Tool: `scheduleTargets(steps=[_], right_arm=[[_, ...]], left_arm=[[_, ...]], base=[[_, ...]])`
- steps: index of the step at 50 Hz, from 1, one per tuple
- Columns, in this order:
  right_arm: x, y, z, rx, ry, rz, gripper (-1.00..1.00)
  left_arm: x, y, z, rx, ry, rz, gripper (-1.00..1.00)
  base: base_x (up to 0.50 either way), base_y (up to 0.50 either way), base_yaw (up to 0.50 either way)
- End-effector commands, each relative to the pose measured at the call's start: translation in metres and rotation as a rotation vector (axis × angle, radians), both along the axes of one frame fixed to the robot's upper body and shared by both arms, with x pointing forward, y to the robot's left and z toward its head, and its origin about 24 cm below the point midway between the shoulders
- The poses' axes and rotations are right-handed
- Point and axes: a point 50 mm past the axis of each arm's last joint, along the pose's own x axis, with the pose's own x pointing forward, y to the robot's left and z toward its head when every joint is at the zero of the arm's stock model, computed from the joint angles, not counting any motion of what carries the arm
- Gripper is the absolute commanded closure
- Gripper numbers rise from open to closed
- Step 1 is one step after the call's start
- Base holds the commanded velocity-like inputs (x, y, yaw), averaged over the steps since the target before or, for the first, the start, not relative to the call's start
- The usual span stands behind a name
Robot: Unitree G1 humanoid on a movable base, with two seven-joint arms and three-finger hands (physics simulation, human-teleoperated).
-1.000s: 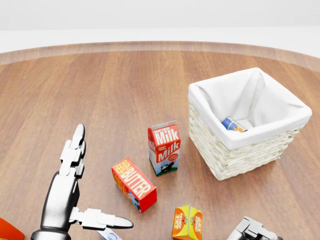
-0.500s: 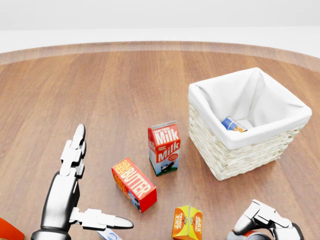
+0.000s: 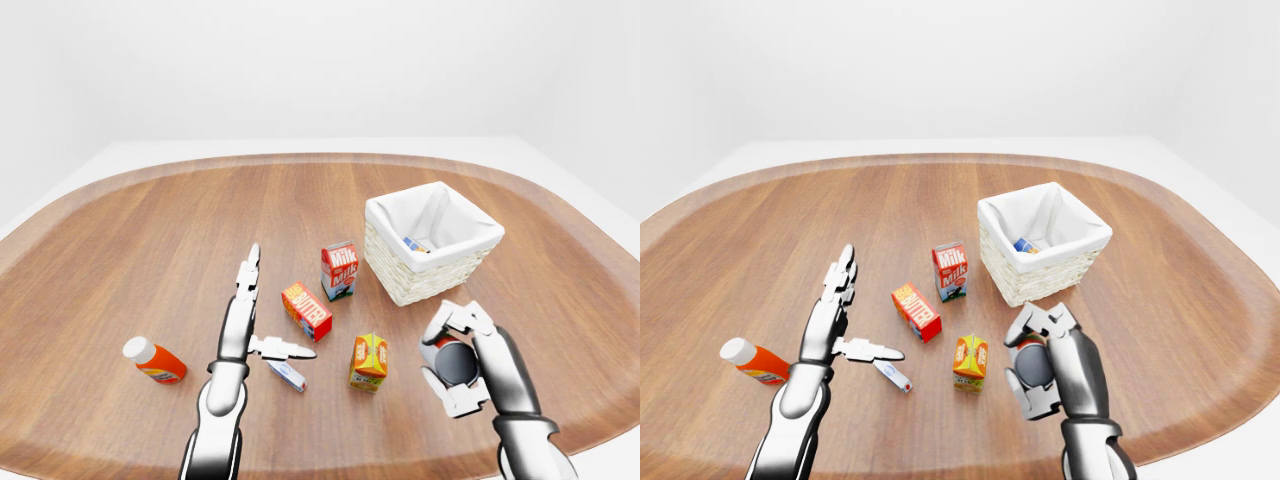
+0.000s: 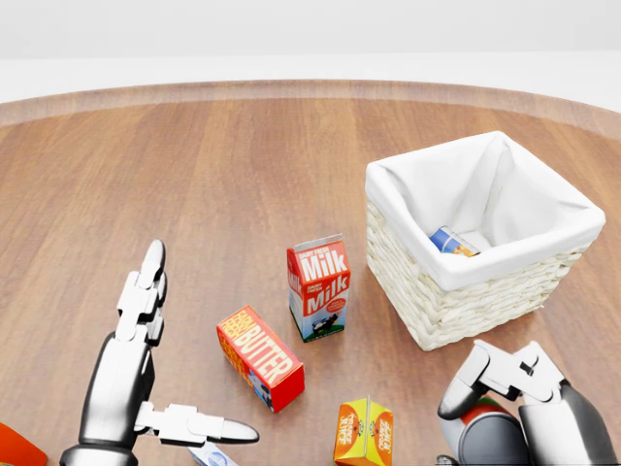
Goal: Pick up the alphabet soup and the tomato sauce, and put them in the basket.
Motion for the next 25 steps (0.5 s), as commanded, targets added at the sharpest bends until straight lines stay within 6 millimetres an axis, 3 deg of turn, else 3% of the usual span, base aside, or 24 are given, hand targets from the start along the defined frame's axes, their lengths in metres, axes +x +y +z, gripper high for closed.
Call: scheduleTargets(steps=[1, 25], right_arm=[[0.001, 0.009, 0.029, -0.131, -0.102, 0.035, 1.0], [0.009, 0.025, 0.078, -0.246, -0.277, 0.118, 1.0]], left_arm=[[0.001, 0.002, 0.001, -0.015, -0.003, 0.011, -1.0], [-0.001, 0.001, -0.001, -0.011, 0.004, 0.003, -1.0]], base=[[0.0, 0.0, 0.0], [0.0, 0.0, 0.0]])
